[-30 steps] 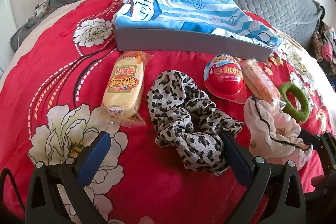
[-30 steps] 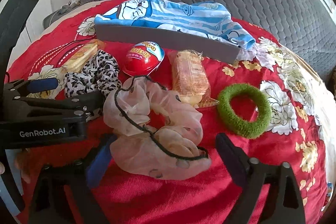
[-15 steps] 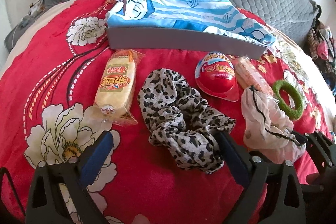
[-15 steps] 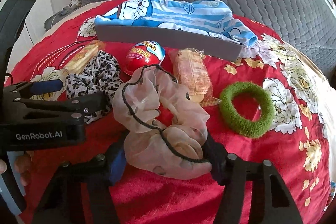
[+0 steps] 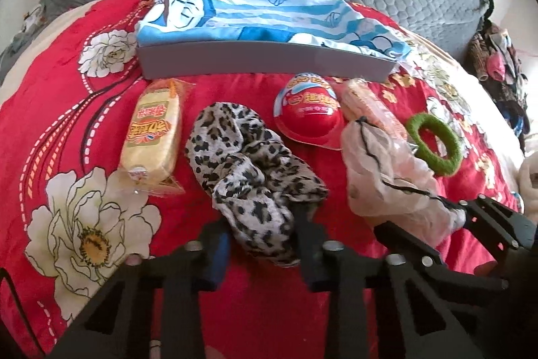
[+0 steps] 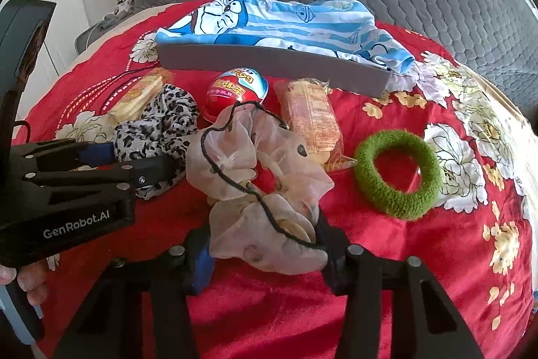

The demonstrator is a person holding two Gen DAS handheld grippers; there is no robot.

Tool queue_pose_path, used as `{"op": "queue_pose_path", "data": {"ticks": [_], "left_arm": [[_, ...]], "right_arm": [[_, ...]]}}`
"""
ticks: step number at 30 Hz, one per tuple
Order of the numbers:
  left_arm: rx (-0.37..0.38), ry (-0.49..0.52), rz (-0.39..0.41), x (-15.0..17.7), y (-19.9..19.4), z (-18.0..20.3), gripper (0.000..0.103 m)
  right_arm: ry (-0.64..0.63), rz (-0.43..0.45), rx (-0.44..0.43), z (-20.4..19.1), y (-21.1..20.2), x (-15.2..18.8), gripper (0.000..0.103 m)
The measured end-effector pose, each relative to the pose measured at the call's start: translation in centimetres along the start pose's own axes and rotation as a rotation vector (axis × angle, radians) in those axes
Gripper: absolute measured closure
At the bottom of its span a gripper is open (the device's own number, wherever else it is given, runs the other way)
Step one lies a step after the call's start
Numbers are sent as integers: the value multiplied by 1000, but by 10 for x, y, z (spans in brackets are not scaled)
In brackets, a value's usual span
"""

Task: Organize objects
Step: 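Close the left gripper on the leopard scrunchie while the right gripper closes on the pink scrunchie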

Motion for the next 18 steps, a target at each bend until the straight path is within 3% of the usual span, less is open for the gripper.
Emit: {"op": "queue_pose_path", "data": {"ticks": [2, 7, 18], "left_arm": [[7, -1, 0, 0, -1, 1, 85], [22, -17, -10, 1, -1, 1, 89], [28, -14, 9, 0, -10, 4, 91]], "right_arm": [[4, -4, -5, 0, 0, 0, 64], [15, -15, -28, -1, 0, 1, 77], [48, 2, -69, -1, -8, -4, 85]]}}
Point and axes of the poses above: each gripper's, at about its wrist camera, not at the fingertips, and y roughly the way its jaws point, z to its right, x to its underside, the point moved 7 cm from there along y, roughly the way its jaws point, and after that the axes turned 8 degrees about y, right-handed, at the moved point
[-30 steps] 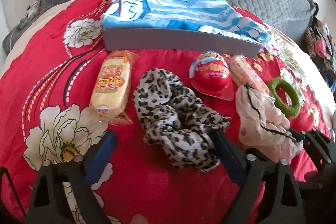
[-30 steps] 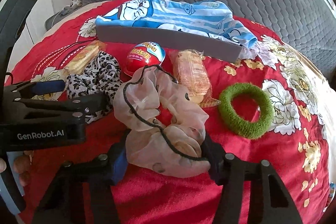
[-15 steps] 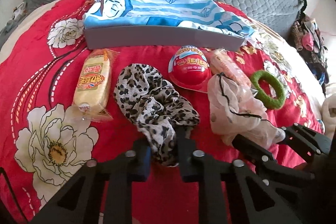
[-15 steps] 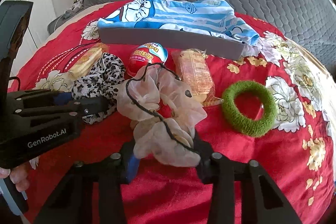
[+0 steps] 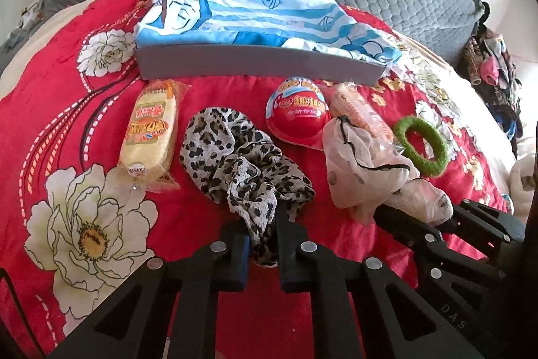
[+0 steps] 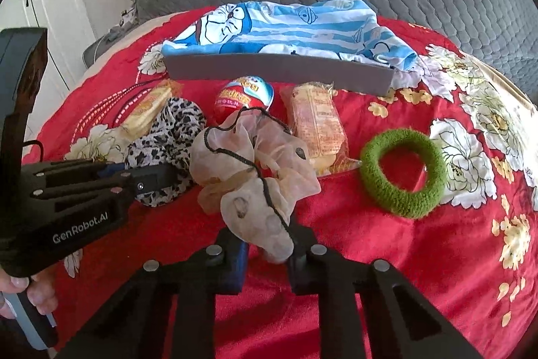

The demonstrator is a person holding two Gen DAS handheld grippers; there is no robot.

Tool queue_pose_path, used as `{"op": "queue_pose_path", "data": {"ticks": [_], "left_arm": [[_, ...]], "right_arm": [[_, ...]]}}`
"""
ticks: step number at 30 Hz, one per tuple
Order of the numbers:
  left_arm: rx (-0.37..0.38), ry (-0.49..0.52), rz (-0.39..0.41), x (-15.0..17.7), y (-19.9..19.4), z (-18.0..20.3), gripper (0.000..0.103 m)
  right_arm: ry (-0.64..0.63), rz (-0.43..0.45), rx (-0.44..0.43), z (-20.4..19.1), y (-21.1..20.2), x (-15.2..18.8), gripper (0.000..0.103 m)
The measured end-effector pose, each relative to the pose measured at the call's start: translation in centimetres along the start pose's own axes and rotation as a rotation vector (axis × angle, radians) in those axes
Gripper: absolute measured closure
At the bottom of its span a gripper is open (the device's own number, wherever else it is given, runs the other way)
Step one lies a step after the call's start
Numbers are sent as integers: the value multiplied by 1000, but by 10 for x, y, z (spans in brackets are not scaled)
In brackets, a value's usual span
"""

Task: Organize objects
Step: 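Close the left gripper on the leopard scrunchie while the right gripper closes on the pink scrunchie, then lift both held scrunchies and carry them toward the striped shirt in the gray tray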

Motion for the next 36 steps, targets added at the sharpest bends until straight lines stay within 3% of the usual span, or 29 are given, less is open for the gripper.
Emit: {"op": "queue_pose_path", "data": {"ticks": [19, 36], "left_arm": [[-24, 15, 30, 3, -23, 6, 91], [-94, 19, 69, -2, -50, 4, 91]], "right_arm": [[9, 40, -43, -8, -21, -9, 86], [-4, 119, -47, -12, -45, -22, 86]]}}
Point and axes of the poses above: each gripper's, at about its wrist camera, not at the fingertips, and y roughly the way its jaws point, z to its right, x to its underside, the point moved 7 cm from there along y, roughly the way its jaws point, and after that the axes turned 8 degrees about y, right-handed, at the moved point
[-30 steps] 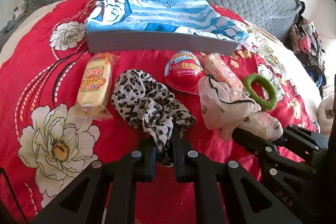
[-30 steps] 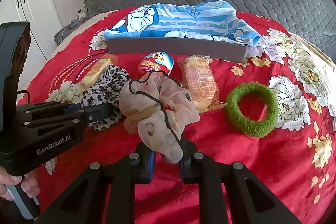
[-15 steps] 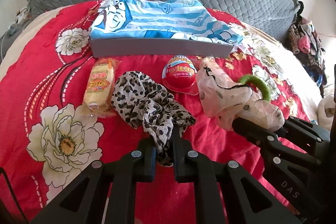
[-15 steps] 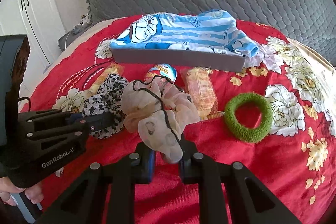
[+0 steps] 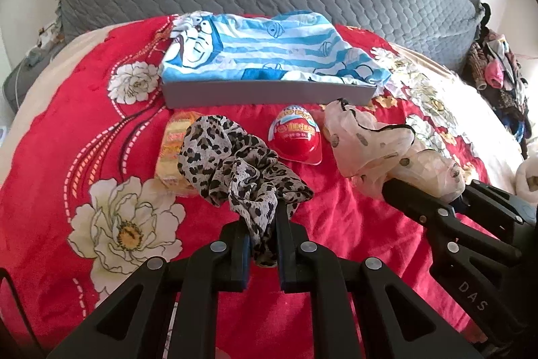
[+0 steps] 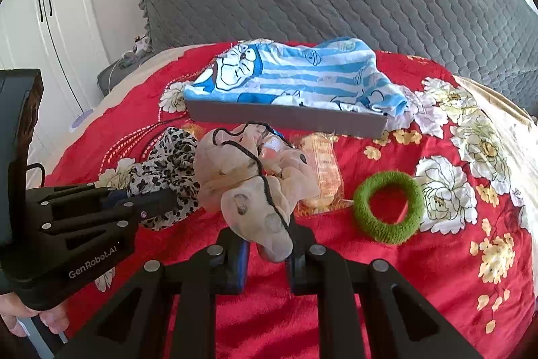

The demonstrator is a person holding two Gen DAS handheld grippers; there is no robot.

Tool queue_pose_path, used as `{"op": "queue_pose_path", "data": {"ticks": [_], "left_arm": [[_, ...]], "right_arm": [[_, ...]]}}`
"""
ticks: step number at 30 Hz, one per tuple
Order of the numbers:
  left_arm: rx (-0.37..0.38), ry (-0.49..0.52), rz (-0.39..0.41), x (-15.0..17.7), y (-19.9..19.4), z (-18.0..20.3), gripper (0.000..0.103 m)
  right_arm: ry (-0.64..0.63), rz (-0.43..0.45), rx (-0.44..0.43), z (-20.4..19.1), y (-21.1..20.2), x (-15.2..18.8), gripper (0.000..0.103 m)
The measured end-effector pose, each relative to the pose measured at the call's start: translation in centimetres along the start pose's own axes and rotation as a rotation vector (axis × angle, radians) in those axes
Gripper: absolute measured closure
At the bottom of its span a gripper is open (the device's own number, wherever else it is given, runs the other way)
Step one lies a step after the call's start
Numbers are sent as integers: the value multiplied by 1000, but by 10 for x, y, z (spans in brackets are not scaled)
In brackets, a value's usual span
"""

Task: Organize objects
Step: 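Lift both held scrunchies and carry them toward the striped shirt in the gray tray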

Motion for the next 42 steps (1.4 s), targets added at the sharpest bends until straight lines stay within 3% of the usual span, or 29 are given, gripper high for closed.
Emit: {"op": "queue_pose_path", "data": {"ticks": [25, 42], "left_arm": [[-64, 5, 98, -28, -20, -8, 91], [-50, -60, 144, -64, -5, -17, 91]], "right_arm": [[-17, 119, 10, -7, -22, -19, 86], [-8, 230, 40, 1, -33, -62, 86]]}}
Point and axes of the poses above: each gripper's, at about its wrist camera, not at the fingertips, and y roughly the way its jaws point, z to its right, x to its underside, the point moved 7 cm from there along y, roughly the way its jaws point, and after that the axes turned 8 degrees about y, right-handed, at the moved point
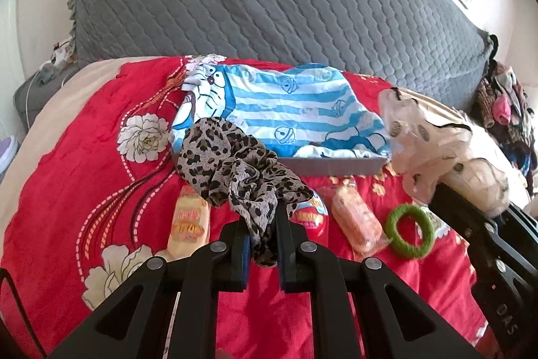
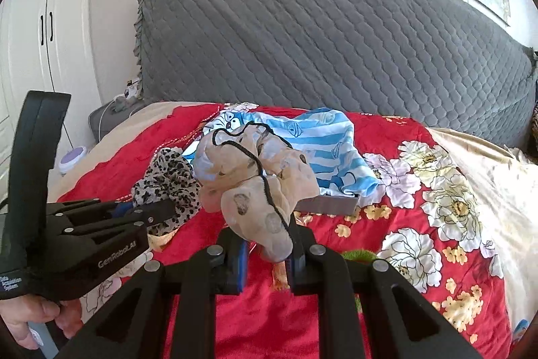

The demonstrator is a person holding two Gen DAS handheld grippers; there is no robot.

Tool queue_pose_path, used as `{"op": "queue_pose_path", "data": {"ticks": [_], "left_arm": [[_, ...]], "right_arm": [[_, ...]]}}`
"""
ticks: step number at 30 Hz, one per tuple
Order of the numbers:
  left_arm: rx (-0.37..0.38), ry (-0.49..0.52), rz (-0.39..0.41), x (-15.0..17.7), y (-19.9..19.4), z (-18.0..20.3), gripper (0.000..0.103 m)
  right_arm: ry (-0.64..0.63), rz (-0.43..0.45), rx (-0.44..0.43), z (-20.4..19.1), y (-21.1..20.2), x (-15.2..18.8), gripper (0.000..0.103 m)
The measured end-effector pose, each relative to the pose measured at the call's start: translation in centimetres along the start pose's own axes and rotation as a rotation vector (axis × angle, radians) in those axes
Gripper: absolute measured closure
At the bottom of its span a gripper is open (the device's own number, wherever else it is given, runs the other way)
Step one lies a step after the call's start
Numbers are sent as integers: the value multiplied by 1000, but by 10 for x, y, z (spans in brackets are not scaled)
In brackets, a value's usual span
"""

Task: Organize objects
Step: 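Lift both held scrunchies and carry them toward the striped shirt in the gray tray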

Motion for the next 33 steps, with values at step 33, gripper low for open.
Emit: {"op": "queue_pose_path", "data": {"ticks": [33], "left_arm": [[-51, -55, 59, -53, 70, -24, 91]], "right_arm": [[59, 47, -41, 9, 61, -50, 85]]}}
Point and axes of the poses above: each gripper's, at about its wrist camera, not at the fingertips, and y roughly the way its jaws point, z to its right, x to its underside, the point moved 7 cm from there along y, roughly the way its jaws point, and after that the axes turned 8 degrees about y, right-handed, at the moved point
